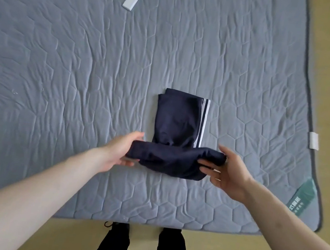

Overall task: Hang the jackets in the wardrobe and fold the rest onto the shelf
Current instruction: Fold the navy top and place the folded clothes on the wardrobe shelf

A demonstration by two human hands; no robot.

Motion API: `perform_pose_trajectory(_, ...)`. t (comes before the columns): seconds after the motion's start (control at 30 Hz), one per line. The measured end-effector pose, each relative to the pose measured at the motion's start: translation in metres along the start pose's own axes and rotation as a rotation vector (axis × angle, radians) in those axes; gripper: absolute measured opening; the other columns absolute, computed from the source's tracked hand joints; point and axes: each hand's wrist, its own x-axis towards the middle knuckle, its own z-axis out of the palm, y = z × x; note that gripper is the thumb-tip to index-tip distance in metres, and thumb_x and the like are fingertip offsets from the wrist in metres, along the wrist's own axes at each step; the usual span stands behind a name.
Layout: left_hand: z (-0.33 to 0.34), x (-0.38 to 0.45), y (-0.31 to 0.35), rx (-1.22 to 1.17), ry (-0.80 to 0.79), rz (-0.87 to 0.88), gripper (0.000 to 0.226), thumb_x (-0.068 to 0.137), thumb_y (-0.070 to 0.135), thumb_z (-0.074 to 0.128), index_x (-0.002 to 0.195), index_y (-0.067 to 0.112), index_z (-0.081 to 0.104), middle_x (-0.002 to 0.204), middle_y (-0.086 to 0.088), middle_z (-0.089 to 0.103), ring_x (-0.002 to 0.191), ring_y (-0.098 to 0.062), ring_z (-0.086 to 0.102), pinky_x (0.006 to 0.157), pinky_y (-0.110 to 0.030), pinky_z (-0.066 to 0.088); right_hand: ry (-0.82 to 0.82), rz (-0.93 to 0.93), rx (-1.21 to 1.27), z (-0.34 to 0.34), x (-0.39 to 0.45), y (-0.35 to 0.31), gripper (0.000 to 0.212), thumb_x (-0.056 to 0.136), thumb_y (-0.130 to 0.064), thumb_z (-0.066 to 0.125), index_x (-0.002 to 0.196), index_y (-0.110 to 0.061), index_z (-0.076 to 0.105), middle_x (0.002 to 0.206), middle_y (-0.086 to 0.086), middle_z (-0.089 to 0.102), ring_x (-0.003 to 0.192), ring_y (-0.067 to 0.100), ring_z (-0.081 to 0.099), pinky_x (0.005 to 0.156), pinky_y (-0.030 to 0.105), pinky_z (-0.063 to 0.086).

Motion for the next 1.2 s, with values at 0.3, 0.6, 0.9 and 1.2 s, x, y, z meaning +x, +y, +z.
perform_pose_trajectory(0.3,0.012,0.079,0.076,-0.135,0.122,0.164,0.041,0.097,0.059,0.048,0.109,0.025,0.066,0.105,0.002,0.079,0.092,-0.017,0.071,0.074,-0.033,0.053,0.154,-0.227,0.143,0.028,0.062,-0.078,0.068,0.101,-0.063,0.05,0.155,-0.025,0.037,0.134,0.004,0.064,0.096,0.026,0.077,0.064,0.034,0.061)
perform_pose_trajectory(0.6,0.044,0.15,-0.027,0.199,0.151,-0.085,0.083,0.082,0.058,0.076,0.147,0.017,0.043,0.142,0.0,0.054,0.124,-0.025,0.056,0.099,-0.038,0.049,0.382,0.039,-0.07,0.036,0.128,0.064,0.088,0.085,-0.049,0.081,0.151,-0.009,0.038,0.137,0.006,0.058,0.121,0.026,0.061,0.101,0.045,0.055)
perform_pose_trajectory(0.9,0.092,0.132,-0.073,0.102,0.25,-0.023,0.02,0.086,0.036,0.074,0.099,0.023,0.069,0.102,0.0,0.072,0.085,-0.015,0.063,0.068,-0.027,0.044,0.255,0.071,0.348,0.043,0.149,0.07,0.065,0.08,-0.048,0.087,0.132,-0.02,0.059,0.124,-0.001,0.067,0.112,0.02,0.067,0.096,0.042,0.058)
perform_pose_trajectory(1.2,0.14,0.048,-0.105,0.528,-0.472,-0.199,0.052,0.078,0.07,0.064,0.087,0.02,0.073,0.081,0.009,0.079,0.058,-0.004,0.061,0.057,-0.022,0.047,0.521,-0.091,0.081,-0.041,0.138,0.108,0.046,0.085,-0.014,0.079,0.123,-0.017,0.053,0.12,0.009,0.068,0.096,0.023,0.067,0.091,0.045,0.056)
